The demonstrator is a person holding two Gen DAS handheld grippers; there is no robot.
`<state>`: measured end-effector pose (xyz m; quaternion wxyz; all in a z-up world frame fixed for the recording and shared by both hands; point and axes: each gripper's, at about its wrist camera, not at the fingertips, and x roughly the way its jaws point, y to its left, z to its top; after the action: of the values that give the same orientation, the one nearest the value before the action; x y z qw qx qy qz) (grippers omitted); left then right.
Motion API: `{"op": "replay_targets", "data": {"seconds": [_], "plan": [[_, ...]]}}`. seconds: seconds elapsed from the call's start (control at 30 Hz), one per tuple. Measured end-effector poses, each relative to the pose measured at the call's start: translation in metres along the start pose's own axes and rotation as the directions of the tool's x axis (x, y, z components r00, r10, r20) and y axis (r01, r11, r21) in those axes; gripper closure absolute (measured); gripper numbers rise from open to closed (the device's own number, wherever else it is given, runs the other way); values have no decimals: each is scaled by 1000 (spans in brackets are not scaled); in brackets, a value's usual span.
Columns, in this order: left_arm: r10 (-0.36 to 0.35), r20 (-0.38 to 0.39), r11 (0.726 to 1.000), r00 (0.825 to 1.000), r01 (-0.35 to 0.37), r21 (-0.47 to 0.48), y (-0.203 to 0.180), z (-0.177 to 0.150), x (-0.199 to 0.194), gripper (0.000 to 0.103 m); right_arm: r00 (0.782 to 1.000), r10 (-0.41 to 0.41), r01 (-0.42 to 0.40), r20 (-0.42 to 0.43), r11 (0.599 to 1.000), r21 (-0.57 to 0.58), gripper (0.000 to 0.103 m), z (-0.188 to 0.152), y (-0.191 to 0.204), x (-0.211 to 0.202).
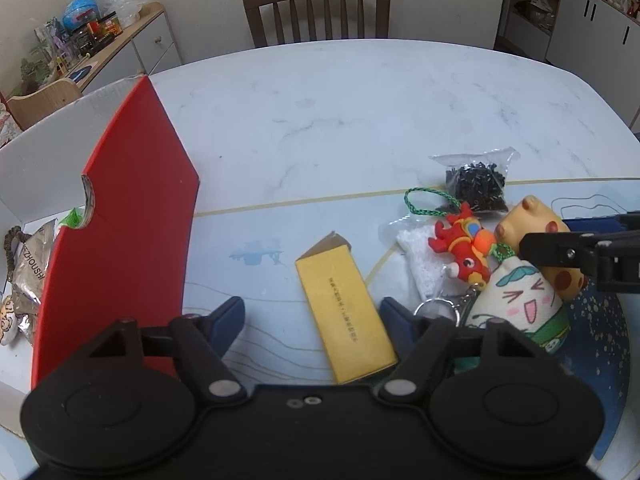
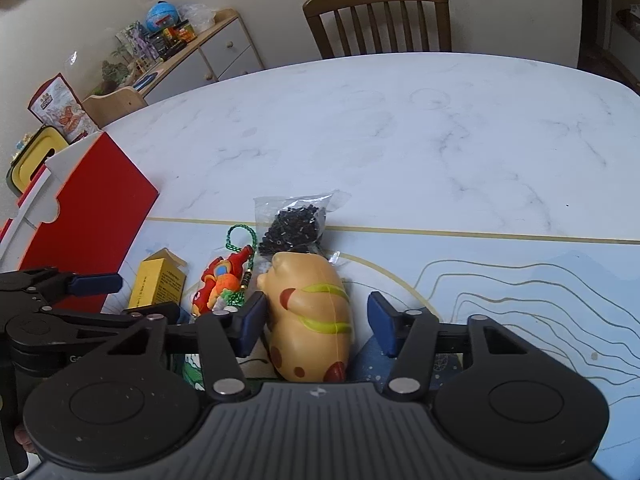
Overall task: Organize objects
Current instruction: 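Grasp the tan pig toy with the right gripper while the left grasps the yellow box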
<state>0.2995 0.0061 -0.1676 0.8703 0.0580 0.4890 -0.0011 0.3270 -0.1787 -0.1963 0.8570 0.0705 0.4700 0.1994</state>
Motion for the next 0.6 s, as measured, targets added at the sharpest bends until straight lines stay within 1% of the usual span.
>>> {"op": "replay_targets", "data": {"seconds": [0.03,0.1,0.13,0.2,0.23,0.3,0.47,0.6], "plan": [[-4,1,1000,1000,4,0,0,0,-1,40,1000,1,-1,0,1000,0,55,0,1,0],[-15,-1,1000,1000,15,2,0,1,0,52,1000,1,-1,1,1000,-2,58,0,3,0],[-19,-2,1000,1000,19,5,0,1,0,55,1000,-3,3,2,1000,-4,58,0,4,0],[-24,-1,1000,1000,24,8,0,2,-1,70,1000,-9,9,4,1000,-3,59,-1,5,0],[-29,-1,1000,1000,29,8,0,2,-1,72,1000,-10,10,5,1000,-3,60,-1,6,-1],[-32,1,999,999,32,6,1,3,-2,74,1000,-15,15,9,1000,-1,61,-2,6,-2],[-37,5,999,999,37,5,3,4,-6,75,999,-35,35,35,999,18,62,-2,6,-12],[-50,19,999,999,50,-7,6,6,-16,75,998,-38,36,54,999,33,62,0,6,-27]]}}
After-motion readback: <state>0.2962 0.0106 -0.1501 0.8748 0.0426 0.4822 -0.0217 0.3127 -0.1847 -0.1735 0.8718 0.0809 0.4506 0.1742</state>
